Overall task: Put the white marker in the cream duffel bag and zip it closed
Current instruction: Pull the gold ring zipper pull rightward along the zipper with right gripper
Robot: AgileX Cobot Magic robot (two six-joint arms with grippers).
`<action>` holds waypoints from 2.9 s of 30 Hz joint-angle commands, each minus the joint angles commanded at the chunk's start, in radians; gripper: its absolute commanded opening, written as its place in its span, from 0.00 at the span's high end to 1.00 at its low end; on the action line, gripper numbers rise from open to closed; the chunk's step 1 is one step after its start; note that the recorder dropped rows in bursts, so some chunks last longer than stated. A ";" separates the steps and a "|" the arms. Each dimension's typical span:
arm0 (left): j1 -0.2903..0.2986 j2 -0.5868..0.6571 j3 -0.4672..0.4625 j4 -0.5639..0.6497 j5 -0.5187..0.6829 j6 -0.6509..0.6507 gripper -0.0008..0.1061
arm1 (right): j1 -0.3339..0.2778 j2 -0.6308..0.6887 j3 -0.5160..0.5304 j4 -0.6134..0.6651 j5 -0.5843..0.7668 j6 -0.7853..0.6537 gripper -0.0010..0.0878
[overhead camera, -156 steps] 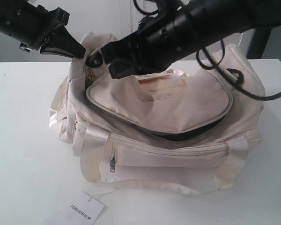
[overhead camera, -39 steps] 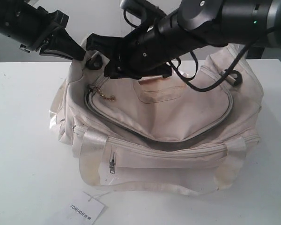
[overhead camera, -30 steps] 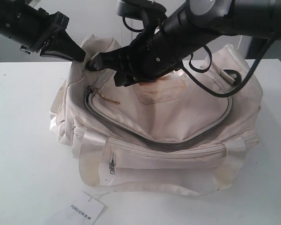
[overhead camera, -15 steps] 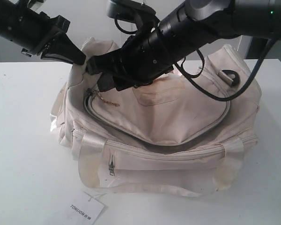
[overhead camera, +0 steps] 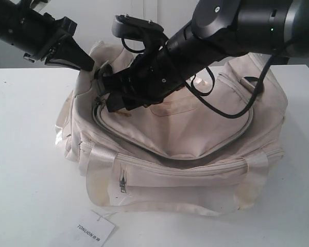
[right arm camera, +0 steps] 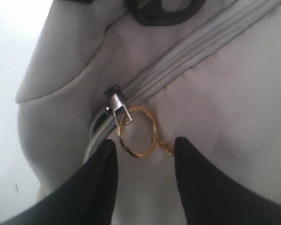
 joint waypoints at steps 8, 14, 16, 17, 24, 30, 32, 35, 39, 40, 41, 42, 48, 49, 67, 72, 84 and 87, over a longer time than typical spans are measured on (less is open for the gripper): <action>0.000 0.000 0.000 0.000 0.004 0.000 0.99 | 0.030 0.019 0.000 -0.046 -0.082 -0.044 0.55; 0.000 0.000 0.000 0.000 0.004 0.000 0.99 | 0.030 0.019 0.000 -0.153 -0.068 -0.038 0.56; 0.000 0.000 0.000 0.000 0.004 0.000 0.99 | 0.030 0.019 0.000 -0.167 -0.068 -0.037 0.60; 0.000 0.000 0.000 0.000 0.004 0.000 0.99 | 0.030 0.019 0.000 -0.169 -0.066 -0.037 0.64; 0.000 0.000 0.000 0.000 0.004 0.000 0.99 | 0.030 0.019 0.000 -0.169 -0.055 -0.037 0.99; 0.000 0.000 0.000 0.000 0.001 0.000 0.99 | 0.030 0.014 0.000 -0.167 -0.029 -0.037 0.99; 0.000 0.000 0.000 0.000 0.001 0.000 0.99 | 0.030 0.007 0.000 -0.165 -0.019 -0.037 0.99; 0.000 0.000 0.000 0.000 -0.002 0.000 0.99 | 0.030 -0.014 0.000 -0.163 -0.013 -0.037 0.99; 0.000 0.000 0.000 0.007 -0.007 0.000 0.99 | 0.030 -0.052 0.000 -0.153 -0.008 -0.035 0.99; 0.000 0.000 0.000 0.013 -0.008 0.000 0.99 | 0.030 -0.058 0.000 -0.137 -0.002 -0.035 0.99; 0.000 0.000 0.000 0.022 -0.011 0.000 0.99 | 0.030 -0.065 0.000 -0.123 0.006 -0.035 0.99; 0.000 0.000 0.000 0.029 -0.013 0.000 0.99 | 0.030 -0.072 0.000 -0.103 0.016 -0.035 0.99; 0.000 0.000 0.000 0.043 -0.024 0.000 0.99 | 0.030 -0.077 0.000 0.026 0.094 -0.062 0.99; 0.000 0.000 0.000 0.043 -0.024 0.000 0.99 | 0.030 -0.077 0.000 0.036 0.106 -0.062 0.99; 0.000 0.000 0.000 0.043 -0.045 0.000 0.99 | 0.050 -0.022 0.004 0.043 0.426 -0.060 0.99; 0.000 0.000 0.000 0.063 -0.049 0.006 0.99 | 0.050 -0.018 0.004 0.038 0.475 -0.060 0.99; 0.000 0.000 0.000 0.223 -0.047 0.008 0.99 | 0.050 -0.018 0.004 0.017 0.495 -0.060 0.99; 0.000 0.000 0.000 0.283 -0.047 0.008 0.99 | 0.050 -0.018 0.004 0.017 0.495 -0.060 0.99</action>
